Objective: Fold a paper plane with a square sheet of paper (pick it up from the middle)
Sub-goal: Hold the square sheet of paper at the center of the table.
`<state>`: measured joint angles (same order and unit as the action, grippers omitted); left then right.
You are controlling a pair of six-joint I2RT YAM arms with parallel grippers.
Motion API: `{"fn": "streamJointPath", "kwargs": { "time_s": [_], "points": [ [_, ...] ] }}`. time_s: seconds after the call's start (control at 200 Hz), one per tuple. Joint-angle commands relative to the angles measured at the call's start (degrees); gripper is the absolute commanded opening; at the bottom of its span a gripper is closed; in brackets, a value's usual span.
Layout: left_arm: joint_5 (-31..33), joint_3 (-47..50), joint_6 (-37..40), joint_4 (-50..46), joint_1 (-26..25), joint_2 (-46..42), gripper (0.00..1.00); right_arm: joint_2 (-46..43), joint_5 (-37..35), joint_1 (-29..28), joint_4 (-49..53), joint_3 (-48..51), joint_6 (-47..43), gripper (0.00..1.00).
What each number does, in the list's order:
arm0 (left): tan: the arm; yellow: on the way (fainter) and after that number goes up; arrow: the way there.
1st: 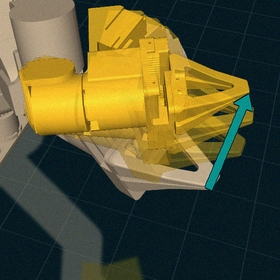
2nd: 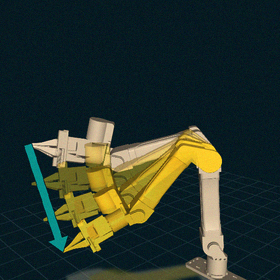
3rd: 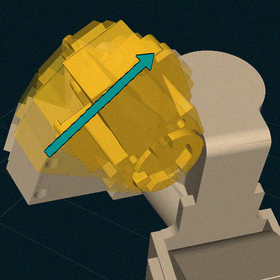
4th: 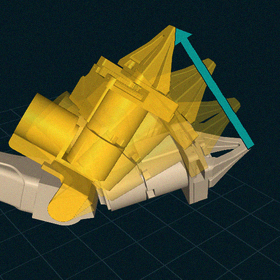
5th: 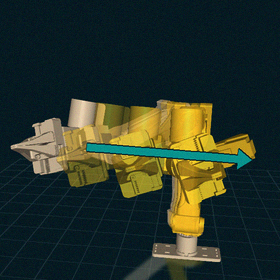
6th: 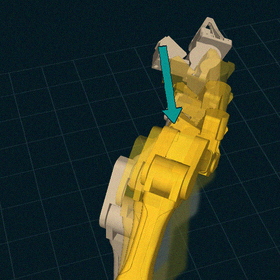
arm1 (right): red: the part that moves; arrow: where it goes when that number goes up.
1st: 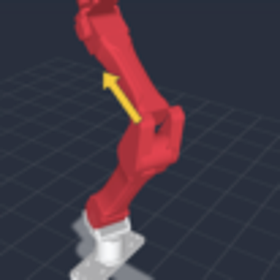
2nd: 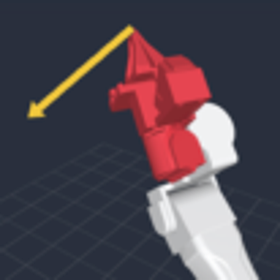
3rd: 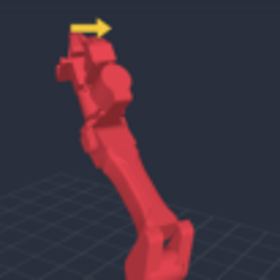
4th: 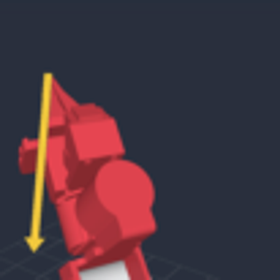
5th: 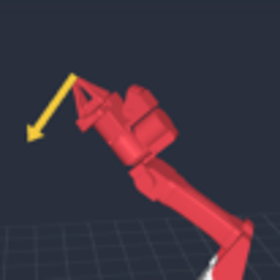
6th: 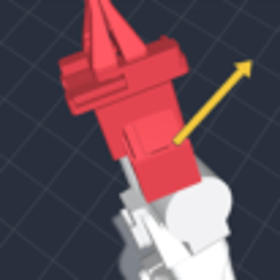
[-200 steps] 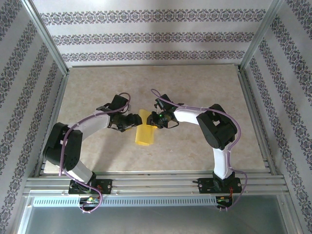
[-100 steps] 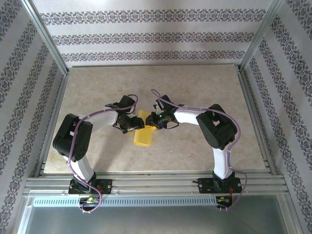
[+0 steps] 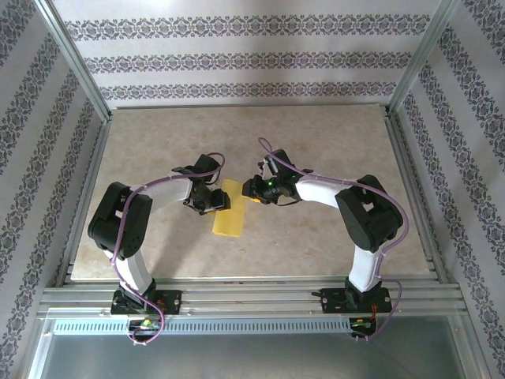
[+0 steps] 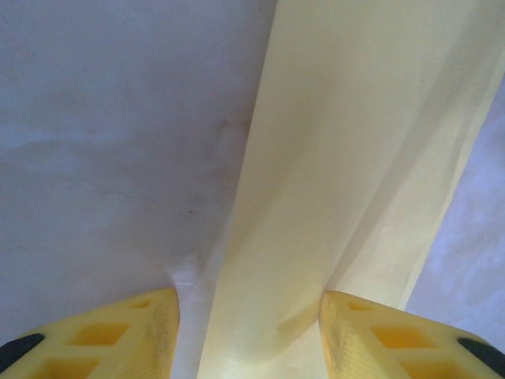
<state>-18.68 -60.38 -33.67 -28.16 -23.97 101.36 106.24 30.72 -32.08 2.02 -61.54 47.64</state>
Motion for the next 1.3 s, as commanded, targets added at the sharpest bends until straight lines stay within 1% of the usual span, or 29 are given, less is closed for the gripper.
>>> {"fn": "streamJointPath", "kwargs": {
  "time_s": [0.0, 0.155, 0.315, 0.475, 0.555, 0.74, 0.984, 1.299],
  "points": [
    [2.58, -0.48, -1.33, -2.19, -0.64, 0.61, 0.5, -0.51, -1.19, -0.08, -0.88, 1.44, -0.27, 0.36],
    [0.86, 0.0, -1.45, -1.02, -0.57, 1.13, 0.5, -0.39, -2.19, -0.27, -0.96, 2.11, 0.35, 0.35],
    [0.27, 0.43, 2.0, -2.28, -0.64, 1.71, 0.51, -2.57, -4.53, 0.07, -1.35, 3.68, 0.91, 0.36],
    [-1.19, 0.8, 4.45, -2.42, -0.67, 2.89, 0.52, -5.39, -6.23, 0.48, -2.36, 5.03, 0.87, 0.42],
    [-0.89, 0.95, 5.0, -2.39, -0.61, 3.6, 0.52, -5.77, -6.46, 0.69, -2.63, 5.29, 1.33, 0.43],
    [-0.6, 1.29, 4.67, -2.46, -0.67, 4.44, 0.52, -5.52, -6.47, 0.8, -2.9, 5.31, 1.98, 0.43],
    [0.89, 1.21, 2.26, -3.23, -0.82, 6.38, 0.54, -4.64, -6.55, 0.7, -3.03, 5.29, 2.29, 0.44],
    [2.94, 0.44, 1.49, -4.92, -2.39, 8.51, 0.57, -3.71, -6.37, 0.7, -2.99, 5.04, 2.31, 0.44]
  ]
}}
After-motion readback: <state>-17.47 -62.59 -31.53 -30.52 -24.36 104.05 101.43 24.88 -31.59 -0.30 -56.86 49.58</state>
